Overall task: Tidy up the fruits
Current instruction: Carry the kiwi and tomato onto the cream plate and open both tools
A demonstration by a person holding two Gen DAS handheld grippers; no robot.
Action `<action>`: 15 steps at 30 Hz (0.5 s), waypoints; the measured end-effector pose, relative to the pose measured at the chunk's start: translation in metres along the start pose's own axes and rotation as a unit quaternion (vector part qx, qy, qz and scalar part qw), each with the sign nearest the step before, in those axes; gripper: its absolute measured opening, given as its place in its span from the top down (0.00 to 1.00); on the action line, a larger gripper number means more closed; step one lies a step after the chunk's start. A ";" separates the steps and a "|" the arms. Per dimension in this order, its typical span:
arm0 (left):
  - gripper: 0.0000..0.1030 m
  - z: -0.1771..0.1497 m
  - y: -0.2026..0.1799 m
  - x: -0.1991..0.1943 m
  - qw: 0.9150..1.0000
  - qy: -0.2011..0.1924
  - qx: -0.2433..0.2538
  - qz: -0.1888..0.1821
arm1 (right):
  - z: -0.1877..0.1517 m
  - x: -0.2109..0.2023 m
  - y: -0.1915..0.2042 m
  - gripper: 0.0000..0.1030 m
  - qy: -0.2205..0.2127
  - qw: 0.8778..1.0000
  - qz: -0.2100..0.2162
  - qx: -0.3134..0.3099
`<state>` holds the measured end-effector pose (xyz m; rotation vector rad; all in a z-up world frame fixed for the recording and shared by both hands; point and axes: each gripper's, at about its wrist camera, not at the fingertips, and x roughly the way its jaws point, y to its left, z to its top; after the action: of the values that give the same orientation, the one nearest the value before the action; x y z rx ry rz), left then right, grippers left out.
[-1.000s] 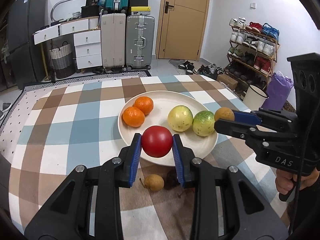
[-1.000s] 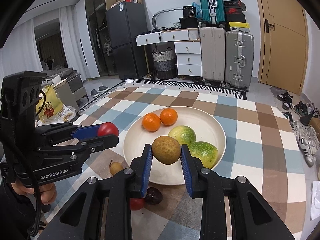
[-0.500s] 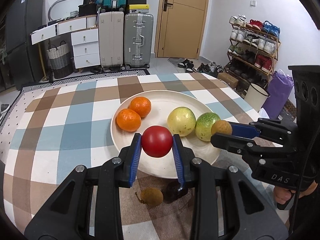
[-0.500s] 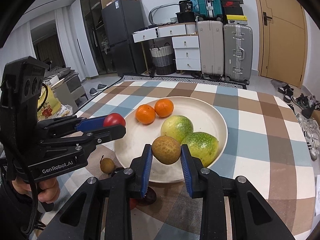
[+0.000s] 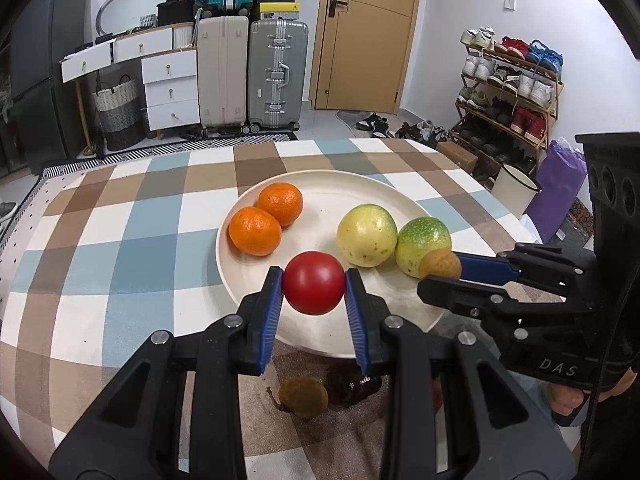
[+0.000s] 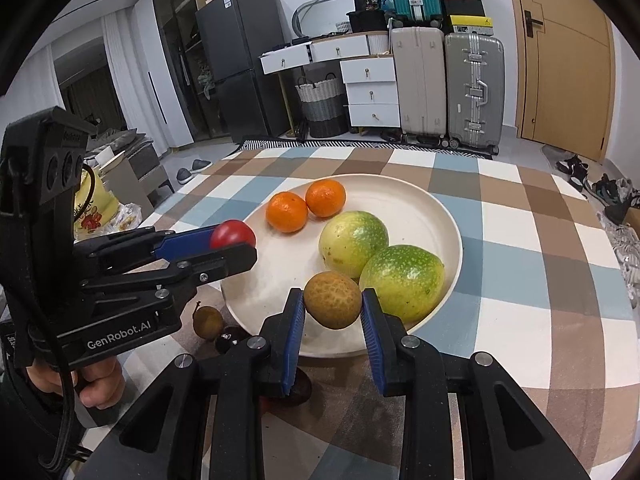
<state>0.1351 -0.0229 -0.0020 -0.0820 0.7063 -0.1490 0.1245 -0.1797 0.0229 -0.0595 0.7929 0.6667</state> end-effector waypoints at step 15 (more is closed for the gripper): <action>0.72 0.000 -0.002 0.012 1.000 0.013 0.009 0.003 | -0.002 0.006 0.002 0.68 0.001 1.000 -0.018 -0.006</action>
<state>0.1433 -0.0271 -0.0093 -0.0604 0.7309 -0.1506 0.1249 -0.1751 0.0177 -0.0856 0.7878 0.6386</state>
